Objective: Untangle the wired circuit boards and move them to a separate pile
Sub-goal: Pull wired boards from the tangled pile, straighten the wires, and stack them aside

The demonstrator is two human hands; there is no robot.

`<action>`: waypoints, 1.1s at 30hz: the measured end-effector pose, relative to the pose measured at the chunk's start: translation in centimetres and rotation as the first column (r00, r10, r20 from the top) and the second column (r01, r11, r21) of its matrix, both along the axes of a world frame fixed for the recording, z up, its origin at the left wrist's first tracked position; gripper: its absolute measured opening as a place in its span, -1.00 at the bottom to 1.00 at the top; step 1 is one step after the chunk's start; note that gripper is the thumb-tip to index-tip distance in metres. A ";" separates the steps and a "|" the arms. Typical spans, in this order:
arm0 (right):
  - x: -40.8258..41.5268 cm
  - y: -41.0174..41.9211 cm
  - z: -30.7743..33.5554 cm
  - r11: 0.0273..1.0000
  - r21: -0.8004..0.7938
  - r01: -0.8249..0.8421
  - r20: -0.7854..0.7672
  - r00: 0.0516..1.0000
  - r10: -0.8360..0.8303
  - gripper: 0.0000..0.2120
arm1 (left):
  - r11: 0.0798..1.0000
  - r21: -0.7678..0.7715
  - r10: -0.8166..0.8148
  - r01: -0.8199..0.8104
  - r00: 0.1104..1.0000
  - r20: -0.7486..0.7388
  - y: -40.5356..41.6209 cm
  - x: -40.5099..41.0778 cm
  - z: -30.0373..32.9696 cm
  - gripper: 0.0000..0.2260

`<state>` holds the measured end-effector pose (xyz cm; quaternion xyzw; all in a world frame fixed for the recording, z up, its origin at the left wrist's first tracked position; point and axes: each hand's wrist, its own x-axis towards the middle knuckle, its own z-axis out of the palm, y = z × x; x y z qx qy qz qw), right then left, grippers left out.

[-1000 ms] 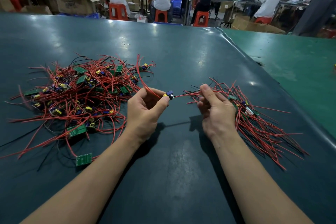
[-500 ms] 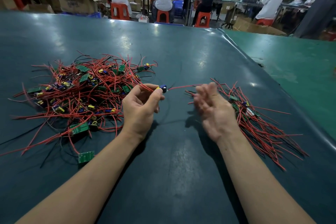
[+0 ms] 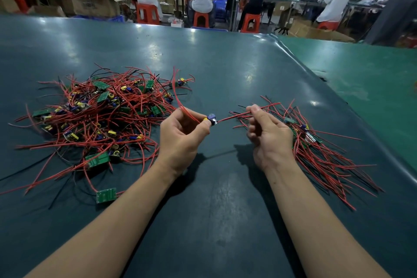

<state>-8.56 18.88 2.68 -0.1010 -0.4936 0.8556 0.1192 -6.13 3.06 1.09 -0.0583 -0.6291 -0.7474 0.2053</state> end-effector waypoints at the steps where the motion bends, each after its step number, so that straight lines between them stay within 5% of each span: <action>1: -0.2 0.3 0.0 0.999 -0.024 0.048 -0.005 0.999 -0.048 -0.88 | 0.998 -0.018 0.054 -0.055 0.998 -0.025 -0.1 0.1 0.1 -0.93; 5: -0.4 1.0 -0.1 0.984 -0.064 0.164 -0.016 0.986 -0.166 -0.87 | 0.958 -0.147 0.209 -0.245 0.951 -0.226 0.1 0.6 0.2 -0.89; 9: -0.6 1.7 0.1 0.951 -0.150 0.270 0.023 0.963 -0.270 -0.79 | 0.874 -0.096 0.424 -0.476 0.845 -0.326 -0.6 0.1 0.2 -0.88; 12: 0.0 1.1 0.1 0.974 0.091 0.207 -0.087 0.976 -0.199 -0.82 | 0.781 -0.179 0.485 -0.598 0.762 -0.430 -1.9 -0.3 0.3 -0.80; 15: 1.1 -0.8 -0.2 0.941 0.339 0.006 -0.200 0.978 0.066 -0.90 | 0.689 -0.301 0.392 -0.659 0.688 -0.611 -2.0 0.0 0.3 -0.78; 18: 1.7 -1.8 -0.5 0.896 0.288 -0.337 -0.167 0.904 0.394 -0.79 | 0.714 -0.441 0.146 -0.544 0.732 -0.666 -1.7 0.2 0.1 -0.82; 20: 1.8 -1.9 -0.6 0.873 0.268 -0.407 -0.165 0.874 0.458 -0.77 | 0.687 -0.564 0.016 -0.458 0.786 -0.618 -1.4 0.4 0.0 -0.83; 27: 1.5 -1.6 -0.8 0.892 0.247 -0.379 -0.178 0.887 0.426 -0.81 | 0.632 -0.705 -0.093 -0.322 0.871 -0.482 -1.6 -0.1 -0.2 -0.75; 33: 1.2 -1.5 -1.1 0.905 0.400 -0.148 -0.223 0.942 0.252 -0.89 | 0.613 -0.745 -0.093 -0.263 0.912 -0.399 -1.3 0.0 -0.3 -0.77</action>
